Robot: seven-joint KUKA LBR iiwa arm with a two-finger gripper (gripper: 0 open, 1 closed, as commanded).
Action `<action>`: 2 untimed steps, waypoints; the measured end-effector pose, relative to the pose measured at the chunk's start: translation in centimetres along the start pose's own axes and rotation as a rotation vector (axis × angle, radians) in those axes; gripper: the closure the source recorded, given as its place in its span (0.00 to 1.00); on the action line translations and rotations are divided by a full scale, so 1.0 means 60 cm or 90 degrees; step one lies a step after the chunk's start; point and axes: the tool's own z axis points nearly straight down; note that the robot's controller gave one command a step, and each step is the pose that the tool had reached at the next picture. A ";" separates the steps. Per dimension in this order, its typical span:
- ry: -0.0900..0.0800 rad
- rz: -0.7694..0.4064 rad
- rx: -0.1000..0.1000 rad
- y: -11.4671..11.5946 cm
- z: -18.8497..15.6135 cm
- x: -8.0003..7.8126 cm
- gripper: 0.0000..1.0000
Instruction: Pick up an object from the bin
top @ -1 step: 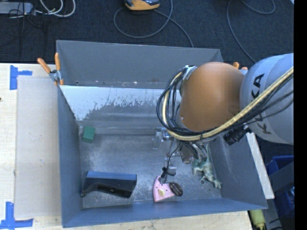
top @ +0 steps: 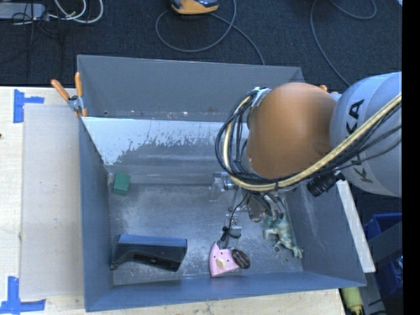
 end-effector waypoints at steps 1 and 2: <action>-0.004 -0.065 -0.001 -0.025 0.046 0.009 0.00; 0.002 -0.099 0.000 -0.014 0.127 0.027 1.00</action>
Offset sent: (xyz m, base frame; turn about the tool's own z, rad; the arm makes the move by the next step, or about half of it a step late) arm -0.0161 -0.0086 -0.0749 -0.1564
